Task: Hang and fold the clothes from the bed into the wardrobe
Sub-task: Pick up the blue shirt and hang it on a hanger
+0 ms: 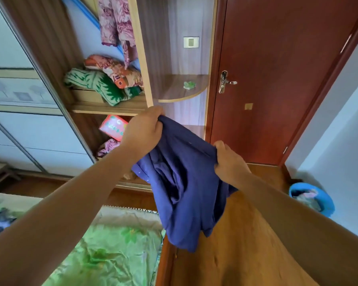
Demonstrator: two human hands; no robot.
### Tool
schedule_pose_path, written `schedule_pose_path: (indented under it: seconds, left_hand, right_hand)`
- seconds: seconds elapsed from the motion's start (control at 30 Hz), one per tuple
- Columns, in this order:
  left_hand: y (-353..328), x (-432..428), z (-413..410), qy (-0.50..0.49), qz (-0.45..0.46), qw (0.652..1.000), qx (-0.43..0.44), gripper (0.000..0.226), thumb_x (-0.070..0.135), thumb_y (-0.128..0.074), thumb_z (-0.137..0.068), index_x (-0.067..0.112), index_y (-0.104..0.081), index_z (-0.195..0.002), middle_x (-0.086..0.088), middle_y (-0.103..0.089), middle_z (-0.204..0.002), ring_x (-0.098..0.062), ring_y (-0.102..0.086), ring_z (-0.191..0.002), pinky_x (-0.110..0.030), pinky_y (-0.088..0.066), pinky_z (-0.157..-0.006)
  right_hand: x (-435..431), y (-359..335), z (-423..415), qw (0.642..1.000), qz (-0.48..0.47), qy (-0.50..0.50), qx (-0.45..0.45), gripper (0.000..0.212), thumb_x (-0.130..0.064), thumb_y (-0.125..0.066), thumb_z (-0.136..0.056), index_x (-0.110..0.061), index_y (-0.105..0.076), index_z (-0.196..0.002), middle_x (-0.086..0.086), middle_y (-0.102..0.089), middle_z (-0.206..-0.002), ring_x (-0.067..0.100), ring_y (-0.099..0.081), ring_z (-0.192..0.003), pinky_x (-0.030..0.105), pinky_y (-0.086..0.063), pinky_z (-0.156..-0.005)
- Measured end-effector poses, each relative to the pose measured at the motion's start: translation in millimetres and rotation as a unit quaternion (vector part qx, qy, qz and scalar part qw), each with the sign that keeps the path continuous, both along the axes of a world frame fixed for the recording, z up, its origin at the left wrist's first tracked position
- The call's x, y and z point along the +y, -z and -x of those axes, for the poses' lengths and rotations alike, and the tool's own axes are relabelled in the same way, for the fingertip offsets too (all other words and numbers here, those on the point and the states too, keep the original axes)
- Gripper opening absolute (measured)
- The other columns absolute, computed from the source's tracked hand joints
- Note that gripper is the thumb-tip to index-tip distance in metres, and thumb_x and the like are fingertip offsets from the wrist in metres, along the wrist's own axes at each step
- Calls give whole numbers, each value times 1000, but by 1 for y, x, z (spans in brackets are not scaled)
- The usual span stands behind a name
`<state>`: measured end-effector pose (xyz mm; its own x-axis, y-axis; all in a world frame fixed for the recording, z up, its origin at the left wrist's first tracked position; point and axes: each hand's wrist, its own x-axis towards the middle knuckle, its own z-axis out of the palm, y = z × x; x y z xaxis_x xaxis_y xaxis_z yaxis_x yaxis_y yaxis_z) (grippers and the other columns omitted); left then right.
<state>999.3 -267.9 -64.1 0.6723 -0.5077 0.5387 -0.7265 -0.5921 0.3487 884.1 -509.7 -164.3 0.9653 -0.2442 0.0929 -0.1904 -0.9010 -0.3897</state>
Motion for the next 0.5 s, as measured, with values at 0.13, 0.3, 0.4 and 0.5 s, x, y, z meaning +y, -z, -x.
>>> schedule_pose_path:
  seconds: [0.13,0.3,0.4,0.5]
  left_hand:
    - [8,38,-21,-81,-100,992,-10,29,17,-40,-82,8,-58,-102,-15,-63,-98,-38,-58,-87,-43,-46,-69]
    - [35,79,-27,-204,-333,920,27,31,30,-50,-88,22,-52,-118,-3,-58,-116,-34,-63,-96,-41,-52,-69]
    - [50,90,-21,-240,-416,876,41,35,43,-52,-91,28,-46,-122,1,-51,-112,-32,-64,-91,-38,-50,-62]
    - [56,94,-13,-303,-397,865,44,23,32,-54,-95,21,-48,-115,-3,-49,-106,-35,-64,-85,-40,-50,-59]
  right_hand:
    - [-31,8,-37,998,51,-24,2,35,-8,-55,-89,-10,-41,-121,14,-49,-114,42,-59,-89,46,-48,-70]
    - [-49,-2,-84,986,133,-99,-23,28,-7,-58,-90,-10,-44,-114,13,-48,-116,39,-61,-84,40,-45,-60]
    - [-48,-12,-107,969,190,-149,-42,32,-10,-61,-90,-12,-44,-117,12,-47,-116,37,-62,-89,38,-39,-59]
    - [-44,-16,-124,942,273,-191,-38,35,-18,-63,-91,-14,-43,-119,10,-50,-111,35,-64,-90,39,-46,-61]
